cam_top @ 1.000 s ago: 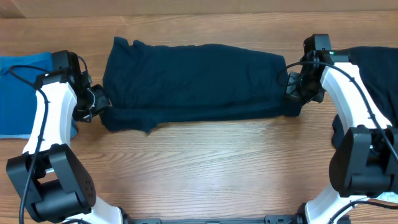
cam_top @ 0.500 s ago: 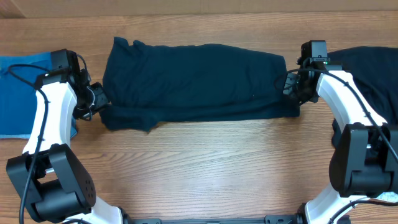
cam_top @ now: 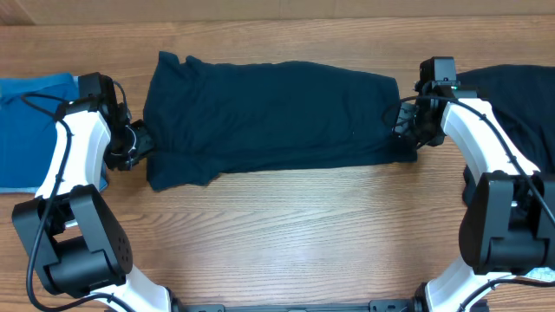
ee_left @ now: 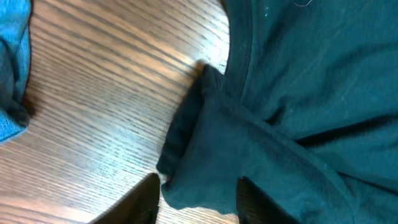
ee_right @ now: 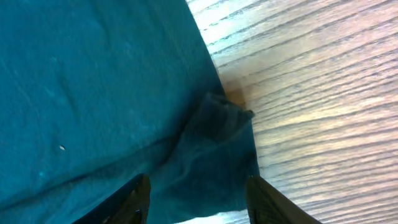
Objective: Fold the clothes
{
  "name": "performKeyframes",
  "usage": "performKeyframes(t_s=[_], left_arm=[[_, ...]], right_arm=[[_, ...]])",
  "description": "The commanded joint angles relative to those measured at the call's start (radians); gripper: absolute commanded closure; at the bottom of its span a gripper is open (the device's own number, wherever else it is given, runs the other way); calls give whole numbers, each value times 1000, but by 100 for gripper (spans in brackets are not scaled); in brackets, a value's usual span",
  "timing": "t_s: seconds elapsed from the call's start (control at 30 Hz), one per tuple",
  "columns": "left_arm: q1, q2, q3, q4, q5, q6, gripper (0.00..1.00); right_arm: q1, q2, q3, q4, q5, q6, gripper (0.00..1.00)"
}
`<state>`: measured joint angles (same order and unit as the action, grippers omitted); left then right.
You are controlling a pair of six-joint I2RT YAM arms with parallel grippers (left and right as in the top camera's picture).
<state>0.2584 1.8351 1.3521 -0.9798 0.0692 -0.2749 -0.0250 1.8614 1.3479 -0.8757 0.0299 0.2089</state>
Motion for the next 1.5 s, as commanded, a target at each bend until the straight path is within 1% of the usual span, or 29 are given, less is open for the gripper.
performKeyframes(t_s=[0.0,0.03,0.07,0.1,0.13,0.2,0.27,0.3,0.37,0.43,0.6,0.73,0.97,1.07,1.23,1.33,1.47], left_arm=[[0,-4,6,-44,10,10,50],[0,-6,11,-60,9,10,48],[0,-13,20,-92,9,10,47],[0,-17,26,-116,9,10,47],[0,-20,27,-135,8,10,47],[0,-24,27,-171,-17,10,46],[-4,-24,16,-178,-90,4,45],[-5,-23,11,-174,-103,2,45],[-5,-23,-2,-153,-105,2,44],[-11,-23,-16,-121,-102,2,44],[-58,-23,-98,5,-68,37,46],[-92,-23,-145,72,-48,59,47],[-102,-23,-152,69,-59,58,47],[-102,-23,-152,65,-123,56,46],[-102,-23,-152,72,-171,24,44],[-102,-23,-154,83,-169,24,49],[-102,-23,-184,122,-126,38,51]], right_arm=[[-4,-19,-7,-13,6,0,51],[-4,-19,-7,-19,6,-1,58],[-4,-19,-7,-29,6,-6,79],[-4,-19,-7,-35,6,-8,87],[-5,-19,-7,-42,7,-8,89],[-4,-19,-7,-56,6,-8,89],[-4,-19,-7,-69,6,-8,89],[-4,-19,-7,-72,6,-8,89],[-4,-19,-7,-81,6,-8,87],[-4,-19,-7,-92,6,-7,82],[-4,-19,-7,-107,6,-8,82],[-4,-19,-7,-106,6,-8,82],[-4,-19,-7,-106,6,-8,82],[-4,-19,-7,-106,6,-8,81],[-4,-19,-7,-107,6,-8,81],[-4,-19,-7,-107,6,-8,81],[-4,-19,-7,-109,6,-8,81]])
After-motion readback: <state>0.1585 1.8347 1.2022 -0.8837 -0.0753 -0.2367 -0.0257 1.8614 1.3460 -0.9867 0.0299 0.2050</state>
